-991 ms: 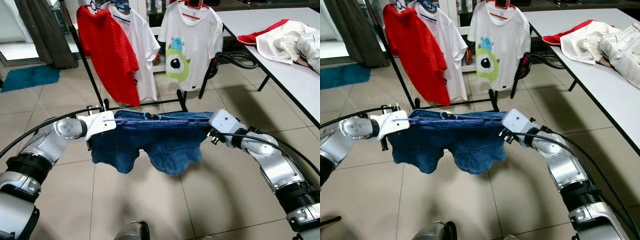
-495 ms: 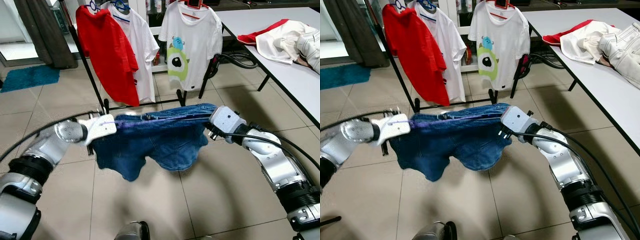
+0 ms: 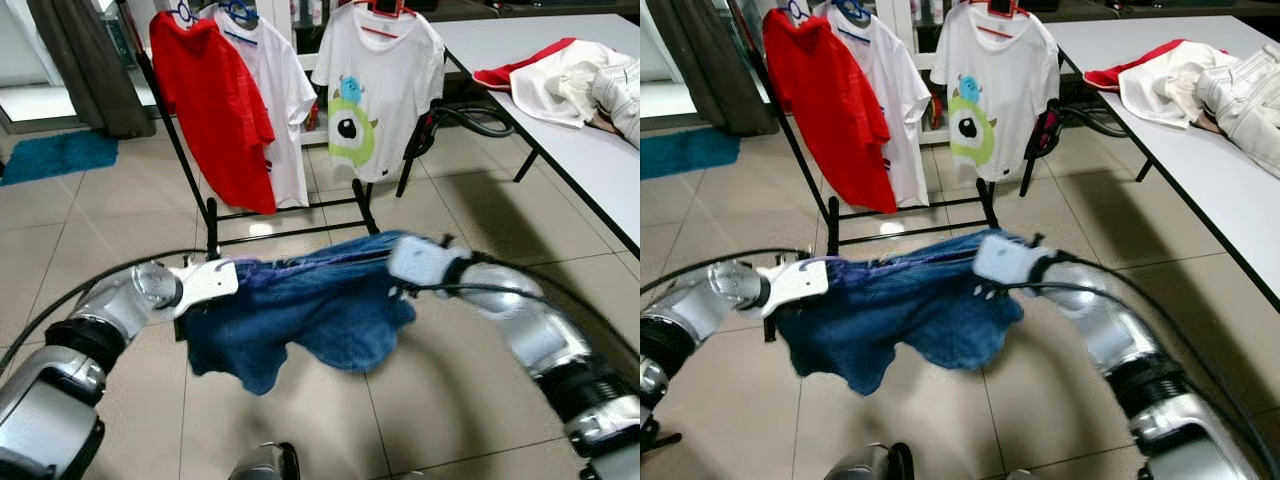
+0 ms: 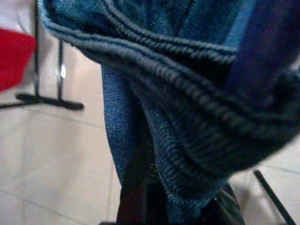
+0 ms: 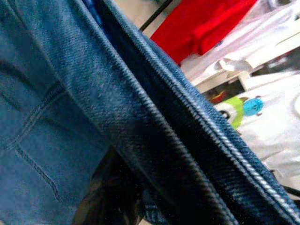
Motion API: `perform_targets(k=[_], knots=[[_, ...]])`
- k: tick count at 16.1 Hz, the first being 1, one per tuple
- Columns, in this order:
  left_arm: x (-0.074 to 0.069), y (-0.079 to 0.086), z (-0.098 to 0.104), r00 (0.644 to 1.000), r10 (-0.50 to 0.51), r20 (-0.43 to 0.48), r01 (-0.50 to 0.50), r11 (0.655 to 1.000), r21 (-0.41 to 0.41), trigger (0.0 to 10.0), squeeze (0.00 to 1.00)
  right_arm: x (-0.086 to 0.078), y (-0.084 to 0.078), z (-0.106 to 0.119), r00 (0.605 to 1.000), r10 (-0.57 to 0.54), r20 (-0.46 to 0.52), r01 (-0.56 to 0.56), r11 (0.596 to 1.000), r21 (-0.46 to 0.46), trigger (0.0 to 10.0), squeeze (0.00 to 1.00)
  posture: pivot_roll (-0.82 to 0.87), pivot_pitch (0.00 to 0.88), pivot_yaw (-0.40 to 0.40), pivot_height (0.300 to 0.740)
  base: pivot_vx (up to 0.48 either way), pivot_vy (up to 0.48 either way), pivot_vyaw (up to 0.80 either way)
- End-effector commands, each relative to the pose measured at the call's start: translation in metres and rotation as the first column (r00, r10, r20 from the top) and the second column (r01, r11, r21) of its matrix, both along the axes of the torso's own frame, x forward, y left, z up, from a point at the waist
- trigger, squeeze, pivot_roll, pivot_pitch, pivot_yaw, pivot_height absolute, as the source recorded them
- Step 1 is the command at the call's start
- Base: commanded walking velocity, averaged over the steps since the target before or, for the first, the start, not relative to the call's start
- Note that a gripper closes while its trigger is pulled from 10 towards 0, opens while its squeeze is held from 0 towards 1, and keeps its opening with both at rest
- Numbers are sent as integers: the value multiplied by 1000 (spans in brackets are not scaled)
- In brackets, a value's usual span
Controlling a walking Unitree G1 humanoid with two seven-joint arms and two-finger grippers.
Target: Hang hanger
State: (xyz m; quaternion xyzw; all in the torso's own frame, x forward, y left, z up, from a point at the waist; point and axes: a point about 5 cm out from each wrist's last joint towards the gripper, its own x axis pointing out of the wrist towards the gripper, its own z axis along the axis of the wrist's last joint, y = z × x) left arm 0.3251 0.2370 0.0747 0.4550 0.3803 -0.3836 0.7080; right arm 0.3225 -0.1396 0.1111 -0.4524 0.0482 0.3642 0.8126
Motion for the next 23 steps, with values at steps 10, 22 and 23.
perform_targets(k=[10,22,23], knots=[[2,-17,-7,993,-109,48,107,993,49,0,0,-2,56,20,996,18,-83,6,957,289,0,0,-80,66,75,740,0,0,0],[26,-40,17,953,161,257,-76,947,-312,0,0,-33,78,9,952,64,-299,71,904,421,10000,1000,-80,68,72,740,0,0,0],[27,-41,18,950,167,265,-78,946,-315,0,0,-33,79,12,955,79,-287,54,901,430,10000,1000,-80,67,73,740,0,0,0]])
